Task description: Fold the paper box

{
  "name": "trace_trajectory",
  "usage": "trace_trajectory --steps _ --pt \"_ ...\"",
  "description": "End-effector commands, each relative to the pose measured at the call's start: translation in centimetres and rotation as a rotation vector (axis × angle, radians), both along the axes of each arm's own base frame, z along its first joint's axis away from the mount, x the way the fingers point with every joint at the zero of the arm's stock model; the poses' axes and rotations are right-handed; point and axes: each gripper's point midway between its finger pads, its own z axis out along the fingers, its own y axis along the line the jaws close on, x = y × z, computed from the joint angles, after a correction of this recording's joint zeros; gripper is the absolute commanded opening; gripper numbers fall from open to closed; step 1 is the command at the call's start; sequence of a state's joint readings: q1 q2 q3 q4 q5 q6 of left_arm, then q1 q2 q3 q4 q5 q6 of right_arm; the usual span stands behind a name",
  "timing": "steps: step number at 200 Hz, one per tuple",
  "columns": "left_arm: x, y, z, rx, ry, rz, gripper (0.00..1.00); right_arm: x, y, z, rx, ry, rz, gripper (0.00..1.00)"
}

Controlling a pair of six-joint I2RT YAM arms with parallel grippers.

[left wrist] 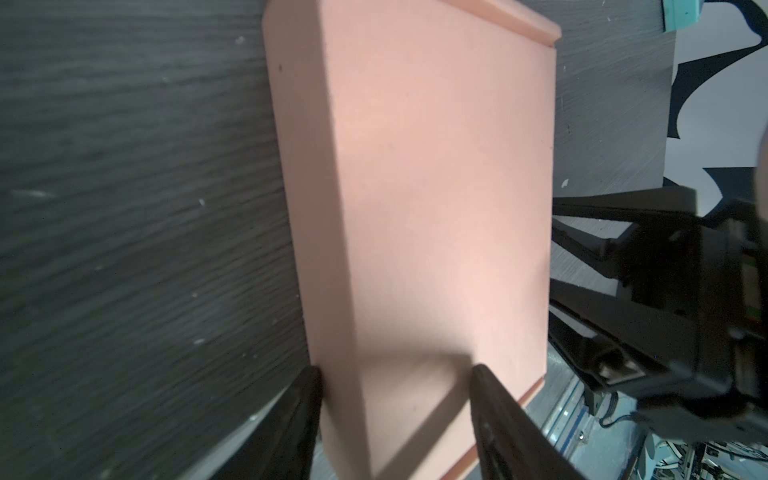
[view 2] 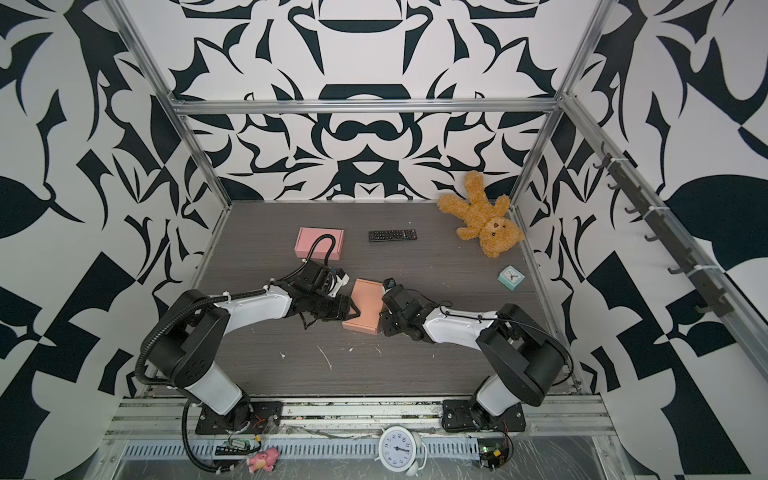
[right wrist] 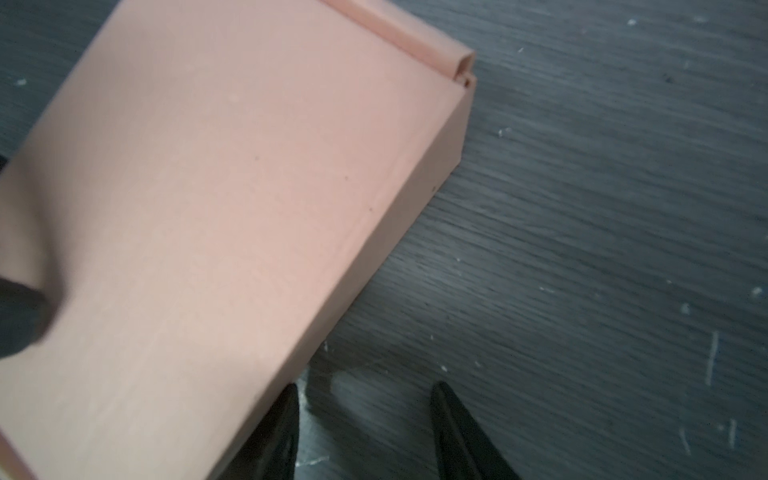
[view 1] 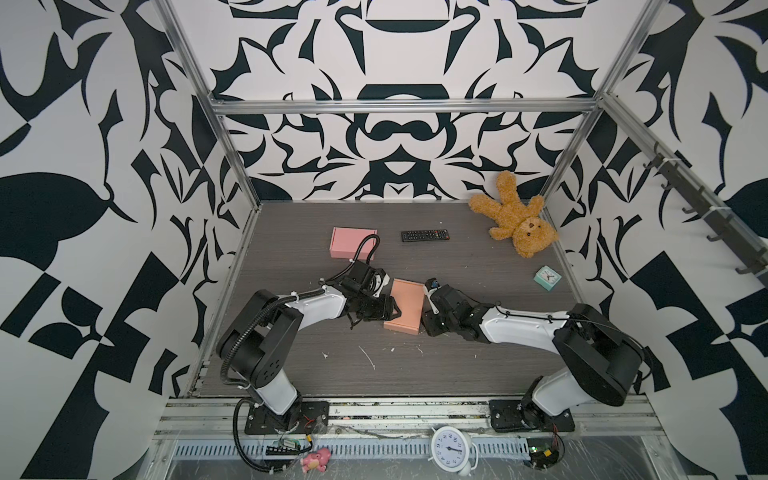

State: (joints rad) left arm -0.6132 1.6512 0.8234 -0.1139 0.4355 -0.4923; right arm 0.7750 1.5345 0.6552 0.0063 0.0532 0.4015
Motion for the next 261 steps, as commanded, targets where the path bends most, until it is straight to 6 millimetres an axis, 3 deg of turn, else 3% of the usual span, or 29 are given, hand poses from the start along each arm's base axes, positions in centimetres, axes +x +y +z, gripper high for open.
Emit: trace_trajectory --steps 1,64,83,144,189,261 --pt "-1.3 -1.2 1.3 -0.073 -0.006 -0.051 0.59 0.0 2.8 1.4 0.103 -0.016 0.049 0.53" --pt "-1.8 1.1 0.6 -0.036 -0.020 -0.017 0.60 -1.0 1.9 0.6 0.073 -0.005 0.078 0.53" --pt "-1.8 2.1 0.5 -0.028 -0.026 0.001 0.65 -1.3 1.1 0.3 0.059 0.002 0.071 0.50" --pt "-1.8 3.2 1.0 -0.063 -0.008 0.035 0.71 0.3 -0.9 1.2 0.076 0.012 0.009 0.45" --pt "1.0 3.1 2.8 -0.138 -0.046 0.060 0.73 2.5 -0.6 1.9 0.083 0.009 0.003 0.33" --pt "5.2 3.0 2.7 -0.120 -0.062 0.087 0.74 5.0 -0.1 1.4 0.106 0.023 -0.015 0.24"
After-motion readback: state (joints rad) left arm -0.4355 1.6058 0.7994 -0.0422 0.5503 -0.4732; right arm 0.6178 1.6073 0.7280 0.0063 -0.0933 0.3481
